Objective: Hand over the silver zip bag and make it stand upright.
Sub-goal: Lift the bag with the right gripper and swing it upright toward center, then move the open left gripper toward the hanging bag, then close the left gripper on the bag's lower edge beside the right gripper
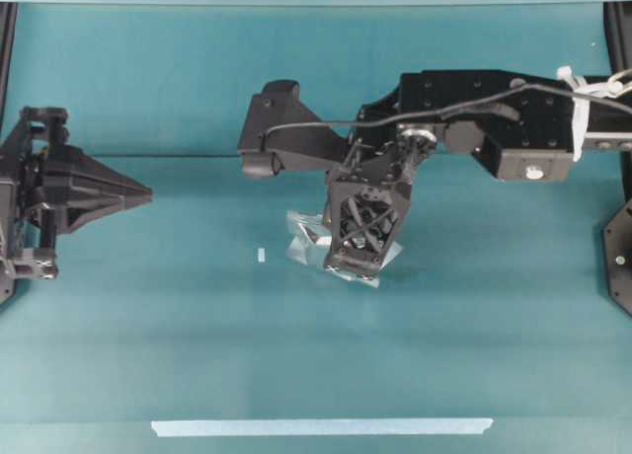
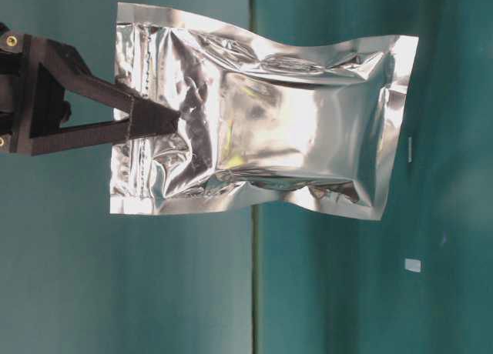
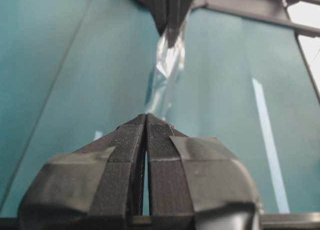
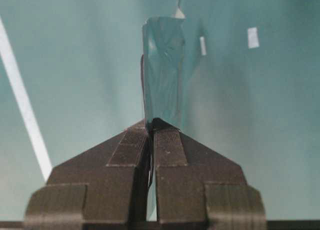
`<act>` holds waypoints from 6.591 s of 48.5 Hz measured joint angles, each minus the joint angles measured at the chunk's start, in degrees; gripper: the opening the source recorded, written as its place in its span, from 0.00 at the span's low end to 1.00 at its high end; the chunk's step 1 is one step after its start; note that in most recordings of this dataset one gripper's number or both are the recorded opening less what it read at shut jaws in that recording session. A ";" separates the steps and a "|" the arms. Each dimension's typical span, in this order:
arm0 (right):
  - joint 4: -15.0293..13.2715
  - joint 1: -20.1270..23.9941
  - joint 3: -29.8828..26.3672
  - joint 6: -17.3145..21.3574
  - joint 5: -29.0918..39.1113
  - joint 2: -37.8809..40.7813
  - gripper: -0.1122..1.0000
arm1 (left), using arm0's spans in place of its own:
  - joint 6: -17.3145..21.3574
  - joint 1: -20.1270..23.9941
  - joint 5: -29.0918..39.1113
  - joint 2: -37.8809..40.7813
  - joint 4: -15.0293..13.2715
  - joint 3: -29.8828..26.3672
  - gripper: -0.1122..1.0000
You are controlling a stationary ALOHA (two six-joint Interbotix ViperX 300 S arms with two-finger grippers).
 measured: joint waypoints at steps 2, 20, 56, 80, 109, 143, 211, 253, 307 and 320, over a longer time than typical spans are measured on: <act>-0.44 0.18 0.00 0.00 -0.09 0.00 0.12 | 0.09 0.00 -0.35 -0.09 -0.09 0.00 0.10; -1.85 0.18 0.00 -0.26 -1.58 0.00 0.12 | -0.26 -0.26 -1.32 2.81 0.00 -0.09 0.10; -4.22 0.18 0.00 -3.52 -2.64 0.00 0.12 | -0.62 0.62 -9.58 15.21 -0.09 -1.58 0.10; -4.66 0.35 0.00 -8.26 -2.55 0.44 0.12 | -1.32 0.53 -5.19 17.75 0.00 -1.49 0.82; -5.45 0.70 0.09 -15.91 -2.11 2.37 0.12 | 2.81 0.44 2.64 21.71 0.00 -2.29 0.93; -7.21 1.05 0.00 -19.16 -2.72 2.99 0.12 | 3.25 0.35 1.85 24.35 0.00 -2.99 0.93; -7.21 1.67 0.09 -19.25 -4.92 4.13 0.12 | 1.76 1.14 -31.38 61.96 0.00 -16.44 0.93; -7.56 1.67 0.44 -19.16 -5.62 4.57 0.12 | 0.88 0.62 -33.31 66.97 0.00 -21.71 0.56; -7.56 1.67 1.49 -19.07 -6.59 4.57 0.12 | 4.31 0.62 -30.23 67.32 0.09 -21.45 0.36; -7.56 1.67 1.32 -19.07 -6.33 4.57 0.37 | 4.31 0.70 -29.71 67.24 0.09 -21.53 0.36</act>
